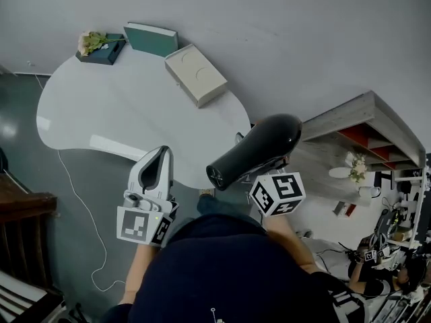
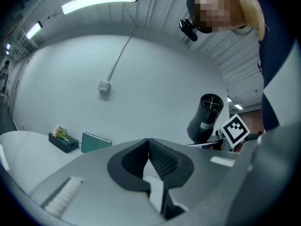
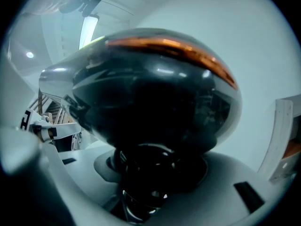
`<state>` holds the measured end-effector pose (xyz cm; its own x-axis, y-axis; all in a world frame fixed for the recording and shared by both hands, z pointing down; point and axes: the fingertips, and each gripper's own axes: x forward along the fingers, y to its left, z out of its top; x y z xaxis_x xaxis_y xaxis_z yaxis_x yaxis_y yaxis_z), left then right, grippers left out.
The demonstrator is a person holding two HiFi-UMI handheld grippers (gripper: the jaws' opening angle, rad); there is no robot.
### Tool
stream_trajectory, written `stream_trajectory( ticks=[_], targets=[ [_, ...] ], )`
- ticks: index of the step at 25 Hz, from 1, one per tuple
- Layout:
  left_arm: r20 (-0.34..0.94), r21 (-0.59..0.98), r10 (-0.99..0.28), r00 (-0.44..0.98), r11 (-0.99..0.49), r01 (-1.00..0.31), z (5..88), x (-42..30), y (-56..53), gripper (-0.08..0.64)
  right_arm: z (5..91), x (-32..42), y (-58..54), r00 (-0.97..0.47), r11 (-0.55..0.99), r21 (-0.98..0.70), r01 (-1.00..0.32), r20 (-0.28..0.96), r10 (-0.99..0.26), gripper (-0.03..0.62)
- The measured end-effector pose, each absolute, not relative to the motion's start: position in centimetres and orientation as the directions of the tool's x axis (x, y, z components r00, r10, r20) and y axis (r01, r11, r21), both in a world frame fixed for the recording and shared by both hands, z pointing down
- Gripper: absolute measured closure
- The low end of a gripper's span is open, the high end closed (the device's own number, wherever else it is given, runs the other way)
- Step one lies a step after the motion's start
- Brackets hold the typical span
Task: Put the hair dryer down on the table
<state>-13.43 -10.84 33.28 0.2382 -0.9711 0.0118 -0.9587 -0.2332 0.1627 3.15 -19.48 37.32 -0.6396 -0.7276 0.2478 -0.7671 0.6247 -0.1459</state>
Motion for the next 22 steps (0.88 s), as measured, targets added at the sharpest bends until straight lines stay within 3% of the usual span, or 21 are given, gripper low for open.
stream_trajectory(
  ticks=[22],
  targets=[
    [0.068,0.16,-0.936,0.346,-0.332,-0.929,33.9,-13.5,-18.2,0.551,39.2,2.8,-24.4,-0.577,0.552,-0.173,-0.816,0.298,-0.76,0.373]
  ],
)
